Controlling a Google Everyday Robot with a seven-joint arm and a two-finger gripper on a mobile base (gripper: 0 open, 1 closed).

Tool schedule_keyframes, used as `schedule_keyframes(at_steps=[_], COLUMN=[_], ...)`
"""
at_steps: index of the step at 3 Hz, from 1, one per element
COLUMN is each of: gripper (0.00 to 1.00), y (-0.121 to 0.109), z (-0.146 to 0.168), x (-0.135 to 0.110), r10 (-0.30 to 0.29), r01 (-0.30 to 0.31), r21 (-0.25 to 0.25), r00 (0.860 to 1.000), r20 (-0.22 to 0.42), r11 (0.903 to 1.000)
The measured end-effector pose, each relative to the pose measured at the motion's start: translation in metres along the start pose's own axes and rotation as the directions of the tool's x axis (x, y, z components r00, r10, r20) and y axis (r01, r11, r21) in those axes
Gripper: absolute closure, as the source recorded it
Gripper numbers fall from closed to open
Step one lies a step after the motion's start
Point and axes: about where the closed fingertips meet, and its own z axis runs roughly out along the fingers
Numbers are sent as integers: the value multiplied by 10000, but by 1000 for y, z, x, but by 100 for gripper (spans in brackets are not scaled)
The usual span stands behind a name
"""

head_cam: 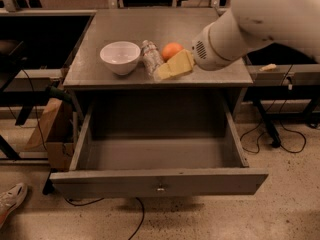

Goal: Place water bottle into top drawer

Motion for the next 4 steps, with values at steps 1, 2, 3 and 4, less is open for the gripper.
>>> schedule_keyframes(at_steps=[1, 2, 3, 4], gripper=[0, 0, 0, 0], y=[12, 9, 9, 20], z=[46, 41, 41, 57], x=[-27, -26, -26, -28], r10=[335, 742, 736, 1058], r01=[-360, -773, -766, -1070], r21=[747, 828, 815, 660], r00=[9989, 9964, 9965, 9941], r20=[336, 400, 398, 228], r11=[9966, 9936, 9937, 9921])
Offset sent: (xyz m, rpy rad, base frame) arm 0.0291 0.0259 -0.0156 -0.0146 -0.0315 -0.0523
